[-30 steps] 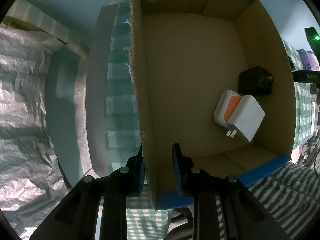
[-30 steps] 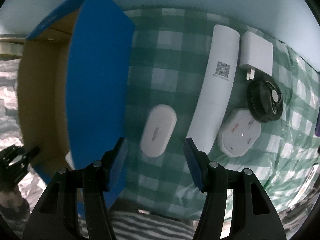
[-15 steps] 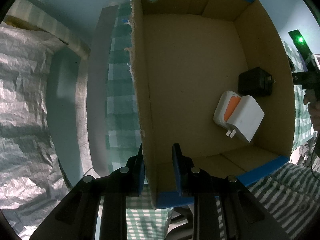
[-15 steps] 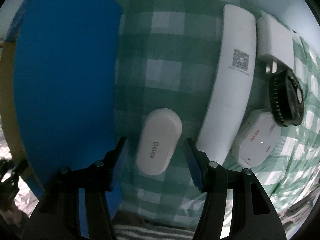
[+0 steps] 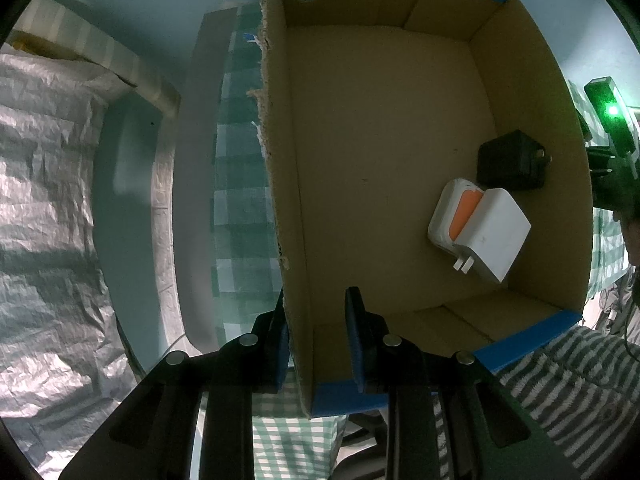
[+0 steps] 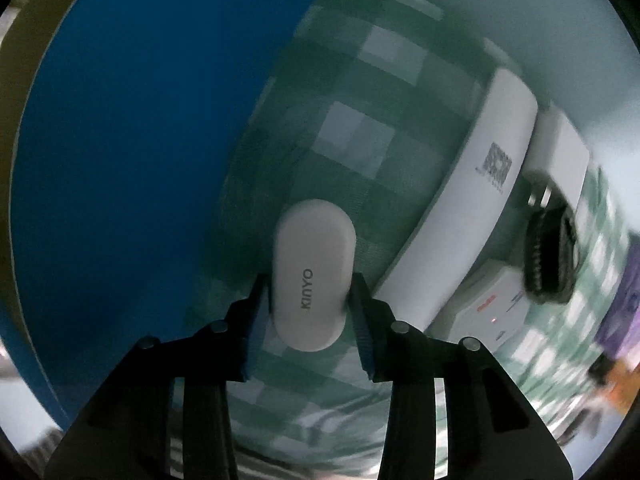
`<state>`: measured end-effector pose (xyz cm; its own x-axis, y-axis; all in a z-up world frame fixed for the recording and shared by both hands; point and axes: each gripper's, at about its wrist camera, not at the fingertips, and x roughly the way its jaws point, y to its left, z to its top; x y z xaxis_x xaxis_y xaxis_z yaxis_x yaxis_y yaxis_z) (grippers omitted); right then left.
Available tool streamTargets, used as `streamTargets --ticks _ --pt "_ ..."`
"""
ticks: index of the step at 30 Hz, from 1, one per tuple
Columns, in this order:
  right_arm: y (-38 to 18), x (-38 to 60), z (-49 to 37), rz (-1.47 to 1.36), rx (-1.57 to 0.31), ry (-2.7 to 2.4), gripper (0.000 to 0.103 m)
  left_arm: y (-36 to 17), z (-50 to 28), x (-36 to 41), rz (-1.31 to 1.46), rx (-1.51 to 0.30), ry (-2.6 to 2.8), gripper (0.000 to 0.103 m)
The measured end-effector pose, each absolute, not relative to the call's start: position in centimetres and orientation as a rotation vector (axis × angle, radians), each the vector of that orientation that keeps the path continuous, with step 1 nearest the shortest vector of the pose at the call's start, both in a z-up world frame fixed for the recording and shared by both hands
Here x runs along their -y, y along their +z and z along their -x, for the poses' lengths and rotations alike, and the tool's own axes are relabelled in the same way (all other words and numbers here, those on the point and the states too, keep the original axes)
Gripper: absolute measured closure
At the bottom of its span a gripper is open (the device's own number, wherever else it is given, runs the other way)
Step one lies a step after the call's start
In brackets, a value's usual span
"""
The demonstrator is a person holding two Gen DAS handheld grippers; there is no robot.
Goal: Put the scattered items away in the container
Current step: 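Move the right gripper to the white KINYO earbud case and close on it, then lift the earbud case with the right gripper and carry it over the box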
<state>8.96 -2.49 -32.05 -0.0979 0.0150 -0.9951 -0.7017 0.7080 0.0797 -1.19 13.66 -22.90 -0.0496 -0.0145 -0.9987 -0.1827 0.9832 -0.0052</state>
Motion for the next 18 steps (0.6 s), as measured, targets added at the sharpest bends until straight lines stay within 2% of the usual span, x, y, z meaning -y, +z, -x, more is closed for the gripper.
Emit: streamTargets --ticks 13,18 --pt "-31.9 1.5 -7.7 0.536 -1.563 0.640 0.066 -22.9 1.1 -13.9 0.162 -1.614 0.138 0.077" --pt "-29.1 2.9 -9.1 0.510 -1.543 0.671 0.066 -22.9 1.1 -13.9 0.162 -1.615 0.136 0.077"
